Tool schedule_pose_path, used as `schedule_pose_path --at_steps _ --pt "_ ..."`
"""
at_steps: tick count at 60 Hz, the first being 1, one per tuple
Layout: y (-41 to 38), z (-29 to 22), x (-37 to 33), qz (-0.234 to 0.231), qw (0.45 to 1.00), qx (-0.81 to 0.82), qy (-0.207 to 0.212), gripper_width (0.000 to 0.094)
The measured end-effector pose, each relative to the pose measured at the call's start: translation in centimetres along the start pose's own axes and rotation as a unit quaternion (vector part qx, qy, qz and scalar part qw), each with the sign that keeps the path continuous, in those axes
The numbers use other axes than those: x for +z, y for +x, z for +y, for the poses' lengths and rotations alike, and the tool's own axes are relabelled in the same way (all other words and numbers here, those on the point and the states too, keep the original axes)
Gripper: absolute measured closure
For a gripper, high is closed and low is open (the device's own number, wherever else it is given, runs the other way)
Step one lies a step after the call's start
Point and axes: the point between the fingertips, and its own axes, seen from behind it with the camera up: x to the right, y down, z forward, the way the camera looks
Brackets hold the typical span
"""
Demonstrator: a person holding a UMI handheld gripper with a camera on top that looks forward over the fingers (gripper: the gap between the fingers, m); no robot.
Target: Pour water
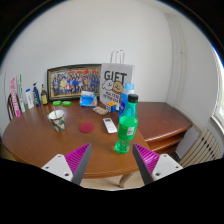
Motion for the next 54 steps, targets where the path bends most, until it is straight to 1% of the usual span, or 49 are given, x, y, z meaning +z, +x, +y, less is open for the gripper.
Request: schedule_pose_path --at_steps 11,20,27,30,32,34,37,39,44,47,48,54 --pt "4.6 -0.4 6.9 -0.014 1.000 0.017 0.016 0.0082" --pt "5.0 -1.5 11.7 -0.029 0.998 0.024 0.041 0.0079" --pt "4.9 -2.1 14.2 -0.031 0.998 0.023 0.056 0.0081" --pt "4.8 -2.1 15.0 -0.032 0.997 0.027 0.059 0.0097" --pt "4.6 -2.1 15.5 -0.036 0.997 0.031 0.062 0.0131" --pt "4.5 -2.0 15.9 -0.041 0.997 0.033 0.062 0.0197" --pt "4.6 -2.1 16.3 -0.037 0.997 0.032 0.065 0.0314" --pt "4.9 -2.1 16.5 -0.031 0.997 0.029 0.068 0.0408" --pt "4.9 -2.3 16.6 -0.028 0.996 0.029 0.078 0.0435" --pt "5.1 -2.3 16.6 -0.024 0.996 0.026 0.081 0.0466" --pt "5.1 -2.3 16.6 -0.023 0.996 0.024 0.083 0.0496" --pt "5.0 -2.4 16.5 -0.011 0.996 0.007 0.086 0.0554"
